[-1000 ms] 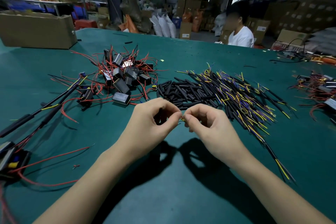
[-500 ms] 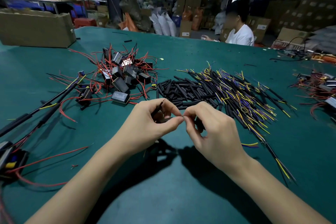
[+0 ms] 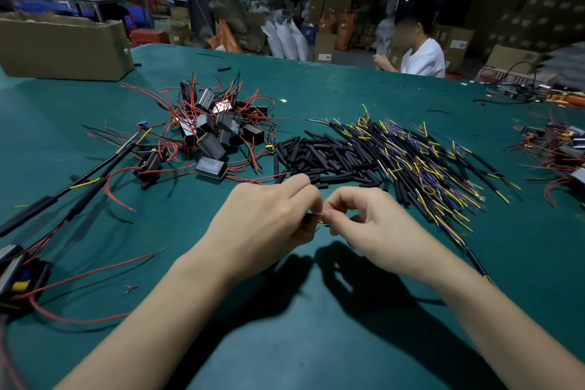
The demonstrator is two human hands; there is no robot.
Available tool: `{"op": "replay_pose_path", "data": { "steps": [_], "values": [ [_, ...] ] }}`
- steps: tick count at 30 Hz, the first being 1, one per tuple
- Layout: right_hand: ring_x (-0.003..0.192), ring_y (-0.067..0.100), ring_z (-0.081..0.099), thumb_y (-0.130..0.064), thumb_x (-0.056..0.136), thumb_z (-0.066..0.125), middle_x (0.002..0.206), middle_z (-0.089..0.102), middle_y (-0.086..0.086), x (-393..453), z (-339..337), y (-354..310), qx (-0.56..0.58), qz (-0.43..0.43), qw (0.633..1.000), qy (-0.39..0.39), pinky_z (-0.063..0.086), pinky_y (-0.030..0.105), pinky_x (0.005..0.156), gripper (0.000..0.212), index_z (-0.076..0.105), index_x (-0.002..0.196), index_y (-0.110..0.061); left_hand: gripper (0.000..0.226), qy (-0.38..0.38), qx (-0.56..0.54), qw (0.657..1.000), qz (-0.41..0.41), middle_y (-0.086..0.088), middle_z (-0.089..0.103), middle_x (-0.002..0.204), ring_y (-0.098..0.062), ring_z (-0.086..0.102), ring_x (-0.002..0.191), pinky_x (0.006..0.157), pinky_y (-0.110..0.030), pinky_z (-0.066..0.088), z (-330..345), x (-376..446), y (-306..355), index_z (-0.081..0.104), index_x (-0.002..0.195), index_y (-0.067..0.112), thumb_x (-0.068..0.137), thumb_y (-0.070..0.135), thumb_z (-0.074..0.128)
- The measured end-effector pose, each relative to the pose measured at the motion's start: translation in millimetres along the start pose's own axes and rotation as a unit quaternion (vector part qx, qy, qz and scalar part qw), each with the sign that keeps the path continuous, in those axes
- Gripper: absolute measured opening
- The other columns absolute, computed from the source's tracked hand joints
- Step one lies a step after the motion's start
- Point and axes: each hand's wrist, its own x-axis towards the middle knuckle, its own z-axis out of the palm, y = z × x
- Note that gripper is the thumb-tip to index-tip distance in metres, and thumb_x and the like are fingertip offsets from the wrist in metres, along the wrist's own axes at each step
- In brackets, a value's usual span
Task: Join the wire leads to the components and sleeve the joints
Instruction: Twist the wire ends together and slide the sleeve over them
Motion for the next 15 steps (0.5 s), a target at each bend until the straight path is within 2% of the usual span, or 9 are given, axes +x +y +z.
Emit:
{"op": "replay_pose_path", "data": {
  "steps": [3, 5, 7, 9, 12, 13, 15],
  "values": [
    [0.042, 0.002, 0.038, -0.015, 0.094, 0.057, 0.059, 0.058, -0.010, -2, -10, 1, 0.086, 0.067, 0.993, -0.050, 0.029, 0.010, 0.044, 0.021, 0.060, 0.074, -0.018, 0.010, -0.002, -0.022, 1.000, 0.002, 0.004, 0.059, 0.064, -0.018, 0.057, 0.051, 0.037, -0.027, 0.039, 3, 0, 5, 0.064, 0.074, 0.017, 0.079, 0.018, 0.056],
    [0.045, 0.004, 0.038, -0.014, 0.094, 0.057, 0.062, 0.058, -0.008, -5, -11, 2, 0.109, 0.068, 0.991, -0.045, 0.029, 0.014, 0.046, 0.019, 0.061, 0.076, -0.017, 0.006, -0.005, -0.078, 0.996, -0.051, 0.008, 0.060, 0.061, -0.017, 0.058, 0.053, 0.041, -0.028, 0.044, 4, -2, 7, 0.065, 0.076, 0.019, 0.077, 0.025, 0.064],
    [0.044, -0.001, 0.043, -0.010, 0.093, 0.059, 0.063, 0.058, -0.009, -7, -8, 1, 0.115, 0.035, 0.993, -0.012, 0.031, 0.009, 0.046, 0.018, 0.061, 0.076, -0.015, 0.012, -0.007, -0.148, 0.979, -0.137, 0.013, 0.056, 0.058, -0.011, 0.054, 0.054, 0.049, -0.026, 0.045, 4, -5, 7, 0.064, 0.078, 0.025, 0.076, 0.037, 0.065],
    [0.048, -0.001, 0.049, -0.010, 0.091, 0.061, 0.064, 0.058, -0.012, -9, -5, 0, 0.041, -0.021, 0.998, 0.033, 0.035, 0.010, 0.050, 0.017, 0.061, 0.077, -0.018, 0.021, -0.027, -0.214, 0.955, -0.201, 0.013, 0.051, 0.054, -0.006, 0.045, 0.053, 0.054, -0.029, 0.043, 6, -7, 3, 0.062, 0.075, 0.027, 0.076, 0.048, 0.063],
    [0.064, 0.007, 0.053, -0.023, 0.092, 0.059, 0.075, 0.058, -0.018, -12, 0, 1, -0.149, -0.105, 0.980, 0.080, 0.045, 0.034, 0.061, 0.010, 0.058, 0.082, -0.026, 0.037, -0.047, -0.299, 0.924, -0.233, 0.001, 0.053, 0.054, -0.018, 0.045, 0.052, 0.055, -0.037, 0.042, 6, -7, -1, 0.063, 0.070, 0.022, 0.076, 0.058, 0.054],
    [0.068, 0.008, 0.052, -0.025, 0.092, 0.057, 0.078, 0.057, -0.018, -13, 1, 0, -0.176, -0.129, 0.972, 0.092, 0.046, 0.039, 0.062, 0.008, 0.057, 0.084, -0.027, 0.039, -0.046, -0.324, 0.914, -0.239, -0.004, 0.055, 0.056, -0.021, 0.045, 0.052, 0.054, -0.037, 0.041, 5, -6, -2, 0.065, 0.071, 0.020, 0.077, 0.056, 0.054],
    [0.067, 0.011, 0.052, -0.025, 0.091, 0.055, 0.081, 0.056, -0.016, -15, 2, -4, -0.211, -0.168, 0.956, 0.119, 0.046, 0.039, 0.058, 0.005, 0.057, 0.087, -0.023, 0.030, -0.043, -0.377, 0.891, -0.251, -0.004, 0.057, 0.056, -0.013, 0.041, 0.049, 0.050, -0.029, 0.035, 3, -4, -3, 0.069, 0.071, 0.017, 0.081, 0.044, 0.062]
  ]
}}
